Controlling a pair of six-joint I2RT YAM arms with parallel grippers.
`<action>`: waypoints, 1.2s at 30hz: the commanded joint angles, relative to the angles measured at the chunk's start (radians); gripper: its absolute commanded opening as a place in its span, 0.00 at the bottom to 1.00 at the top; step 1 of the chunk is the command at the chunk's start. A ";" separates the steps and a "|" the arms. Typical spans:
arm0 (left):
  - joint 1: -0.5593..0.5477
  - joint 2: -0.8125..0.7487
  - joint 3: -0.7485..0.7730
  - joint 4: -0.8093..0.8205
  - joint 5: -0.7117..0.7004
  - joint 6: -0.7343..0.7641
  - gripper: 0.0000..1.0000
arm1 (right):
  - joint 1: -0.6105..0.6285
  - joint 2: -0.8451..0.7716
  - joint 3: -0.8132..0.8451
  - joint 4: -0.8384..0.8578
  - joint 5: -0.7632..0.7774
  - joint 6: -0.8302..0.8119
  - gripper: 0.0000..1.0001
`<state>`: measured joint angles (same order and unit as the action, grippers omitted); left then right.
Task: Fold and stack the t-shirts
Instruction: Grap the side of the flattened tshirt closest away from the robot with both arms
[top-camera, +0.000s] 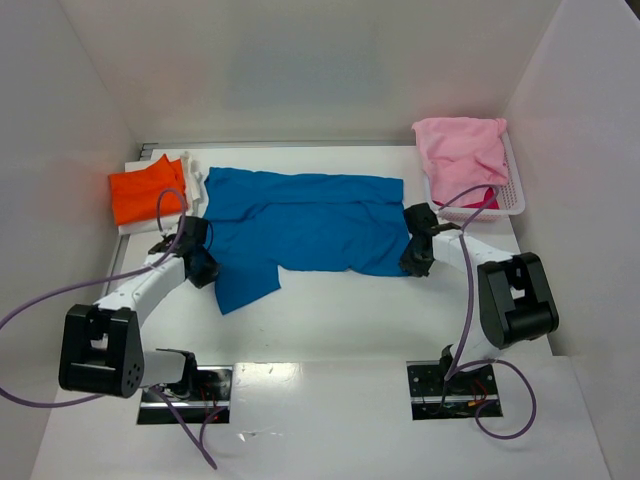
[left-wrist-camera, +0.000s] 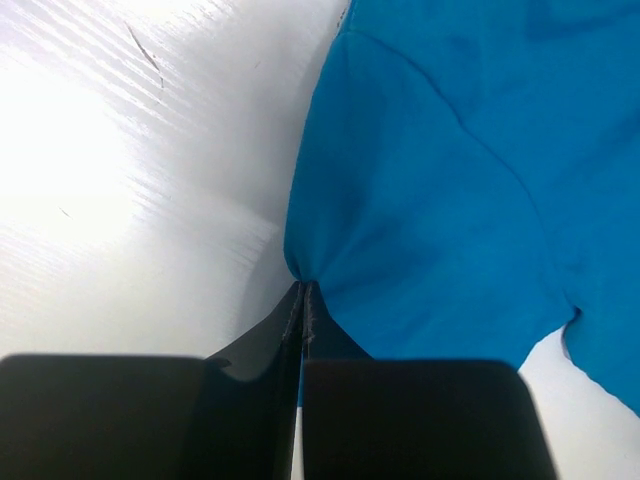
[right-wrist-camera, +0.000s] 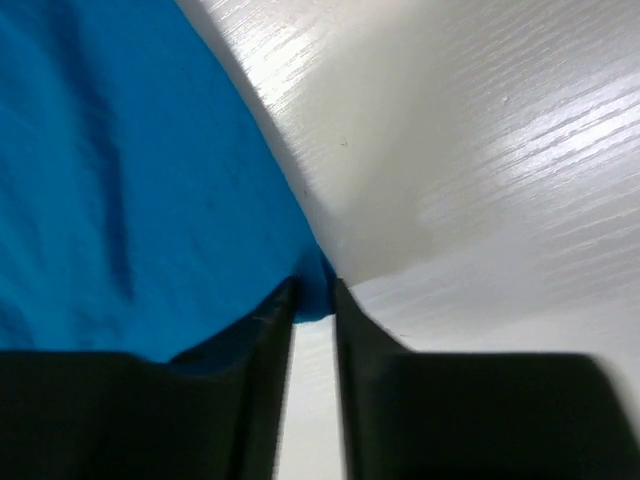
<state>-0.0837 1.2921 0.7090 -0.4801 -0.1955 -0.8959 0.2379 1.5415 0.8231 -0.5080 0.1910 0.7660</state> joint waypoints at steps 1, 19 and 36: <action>-0.004 -0.034 0.029 -0.031 0.008 -0.003 0.00 | -0.002 0.005 -0.021 0.042 0.001 0.015 0.16; 0.011 -0.103 0.172 -0.046 0.010 0.086 0.00 | -0.002 -0.008 0.225 0.002 0.050 -0.042 0.00; 0.122 0.166 0.456 0.119 0.065 0.178 0.00 | -0.076 0.209 0.497 0.066 0.050 -0.122 0.00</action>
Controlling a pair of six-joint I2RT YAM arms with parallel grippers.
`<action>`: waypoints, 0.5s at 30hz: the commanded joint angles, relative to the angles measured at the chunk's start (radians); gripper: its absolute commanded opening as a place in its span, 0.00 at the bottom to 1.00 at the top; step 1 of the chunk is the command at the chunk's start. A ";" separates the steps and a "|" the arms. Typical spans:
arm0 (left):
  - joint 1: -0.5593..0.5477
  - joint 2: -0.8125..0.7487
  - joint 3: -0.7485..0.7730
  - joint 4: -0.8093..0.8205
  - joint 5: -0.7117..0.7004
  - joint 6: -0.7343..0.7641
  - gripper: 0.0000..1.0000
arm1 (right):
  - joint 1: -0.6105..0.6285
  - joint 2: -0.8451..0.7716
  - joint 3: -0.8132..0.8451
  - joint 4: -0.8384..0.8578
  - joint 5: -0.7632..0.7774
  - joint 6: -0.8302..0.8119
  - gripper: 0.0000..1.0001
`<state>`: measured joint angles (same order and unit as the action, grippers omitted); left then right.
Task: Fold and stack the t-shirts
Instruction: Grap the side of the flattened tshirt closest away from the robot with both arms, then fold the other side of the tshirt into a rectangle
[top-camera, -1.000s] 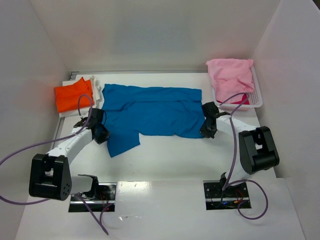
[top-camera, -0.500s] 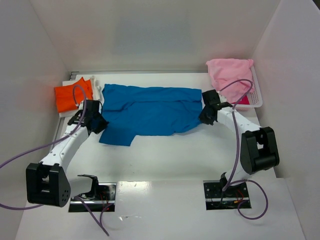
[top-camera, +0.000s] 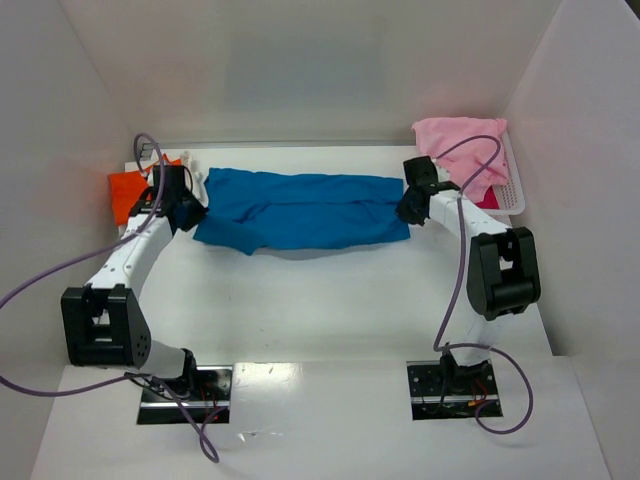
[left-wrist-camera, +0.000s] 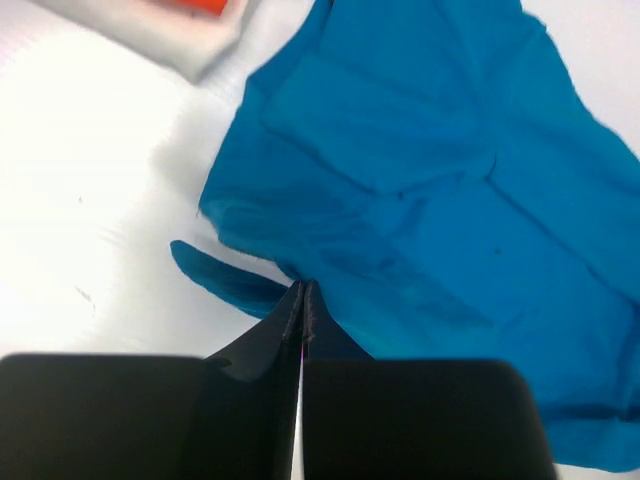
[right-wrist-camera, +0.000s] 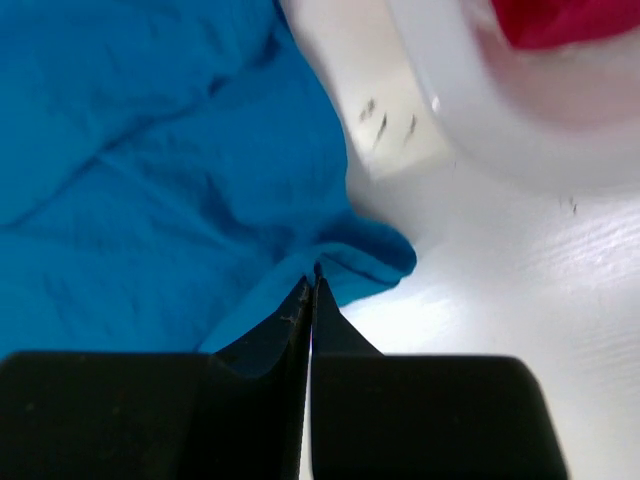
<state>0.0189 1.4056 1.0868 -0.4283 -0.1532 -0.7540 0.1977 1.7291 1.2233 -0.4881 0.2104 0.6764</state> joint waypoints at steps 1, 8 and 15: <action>0.029 0.066 0.092 0.079 0.023 0.037 0.00 | -0.044 0.021 0.105 0.054 0.030 -0.032 0.00; 0.050 0.206 0.203 0.120 0.054 0.056 0.00 | -0.053 0.087 0.202 0.054 0.041 -0.064 0.00; 0.070 0.300 0.248 0.142 0.086 0.065 0.00 | -0.063 0.179 0.255 0.054 0.041 -0.074 0.00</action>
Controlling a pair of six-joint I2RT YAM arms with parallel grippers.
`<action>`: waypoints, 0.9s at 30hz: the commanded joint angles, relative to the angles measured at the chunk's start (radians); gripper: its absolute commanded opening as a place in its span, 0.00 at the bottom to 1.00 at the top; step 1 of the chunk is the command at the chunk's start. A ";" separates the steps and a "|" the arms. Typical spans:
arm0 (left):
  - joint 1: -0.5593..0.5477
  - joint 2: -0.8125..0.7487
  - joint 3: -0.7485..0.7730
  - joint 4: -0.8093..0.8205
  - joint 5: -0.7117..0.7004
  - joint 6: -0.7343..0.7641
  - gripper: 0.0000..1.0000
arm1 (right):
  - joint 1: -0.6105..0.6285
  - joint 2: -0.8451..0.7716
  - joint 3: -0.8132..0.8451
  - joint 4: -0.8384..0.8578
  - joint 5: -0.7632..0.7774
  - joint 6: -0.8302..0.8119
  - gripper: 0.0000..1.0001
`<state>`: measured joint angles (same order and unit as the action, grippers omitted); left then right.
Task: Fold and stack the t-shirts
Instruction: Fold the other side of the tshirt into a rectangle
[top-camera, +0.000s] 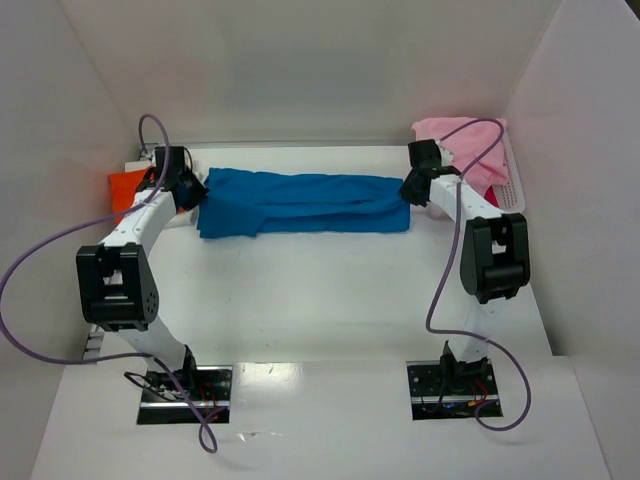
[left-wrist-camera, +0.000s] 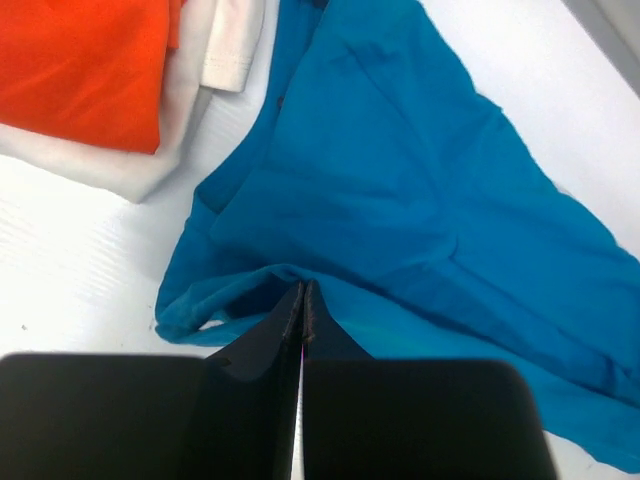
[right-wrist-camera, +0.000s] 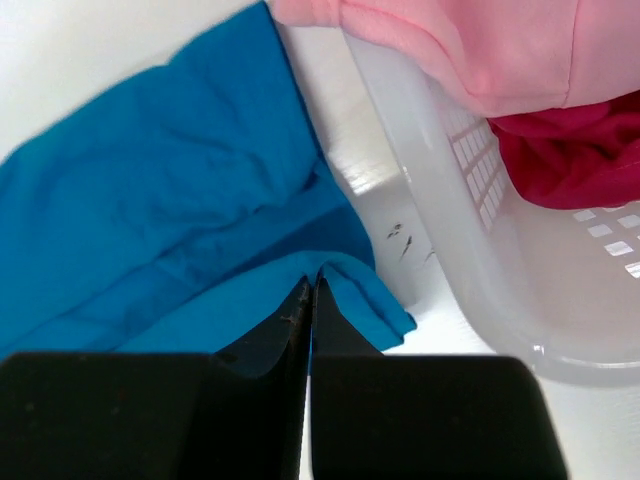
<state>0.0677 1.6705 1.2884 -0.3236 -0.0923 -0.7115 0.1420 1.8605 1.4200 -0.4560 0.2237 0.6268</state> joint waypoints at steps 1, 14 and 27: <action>0.022 0.043 0.055 0.047 0.025 0.024 0.00 | -0.007 0.064 0.068 0.022 0.028 -0.024 0.00; 0.058 0.217 0.240 0.048 0.107 0.108 0.00 | -0.007 0.182 0.179 0.040 0.042 -0.058 0.00; 0.058 0.348 0.338 0.009 0.181 0.198 0.05 | -0.007 0.258 0.246 0.063 0.020 -0.085 0.06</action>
<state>0.1173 1.9881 1.5753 -0.3144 0.0536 -0.5701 0.1413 2.1023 1.6164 -0.4460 0.2320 0.5672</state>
